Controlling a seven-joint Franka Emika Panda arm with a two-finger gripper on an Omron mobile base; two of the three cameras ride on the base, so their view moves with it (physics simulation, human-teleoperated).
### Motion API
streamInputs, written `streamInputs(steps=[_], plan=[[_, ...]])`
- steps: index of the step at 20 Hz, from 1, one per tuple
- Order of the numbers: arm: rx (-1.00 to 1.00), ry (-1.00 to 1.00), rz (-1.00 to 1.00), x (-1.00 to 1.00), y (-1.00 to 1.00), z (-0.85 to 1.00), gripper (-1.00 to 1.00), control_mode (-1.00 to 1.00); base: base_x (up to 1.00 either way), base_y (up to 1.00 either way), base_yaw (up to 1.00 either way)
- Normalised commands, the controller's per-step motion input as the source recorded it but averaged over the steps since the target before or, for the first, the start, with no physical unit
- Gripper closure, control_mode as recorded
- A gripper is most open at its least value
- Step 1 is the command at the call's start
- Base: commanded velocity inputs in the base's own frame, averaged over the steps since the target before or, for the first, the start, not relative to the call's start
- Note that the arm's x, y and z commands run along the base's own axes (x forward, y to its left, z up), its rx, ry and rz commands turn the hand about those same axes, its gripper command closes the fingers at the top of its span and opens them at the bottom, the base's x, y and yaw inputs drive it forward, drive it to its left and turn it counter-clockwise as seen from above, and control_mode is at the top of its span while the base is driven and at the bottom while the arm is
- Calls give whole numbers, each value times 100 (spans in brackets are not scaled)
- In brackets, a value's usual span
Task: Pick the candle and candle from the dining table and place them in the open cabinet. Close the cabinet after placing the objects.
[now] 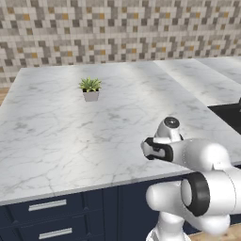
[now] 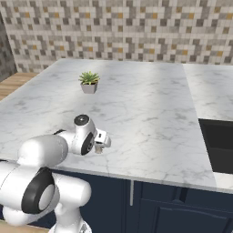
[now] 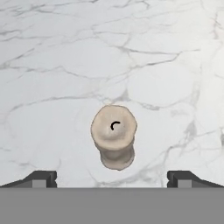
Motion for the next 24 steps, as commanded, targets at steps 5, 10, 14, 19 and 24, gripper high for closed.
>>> streamInputs(steps=[5,10,14,19,24], plan=[[0,0,0,18,-2,-13,-100,-100,0,0,0],[0,0,0,15,-1,-14,-100,-100,0,0,0],[0,0,0,11,0,-11,-100,-100,0,0,0],[0,0,0,10,0,-12,-100,-100,0,0,0],[0,0,0,13,-1,-13,-100,-100,0,0,0]])
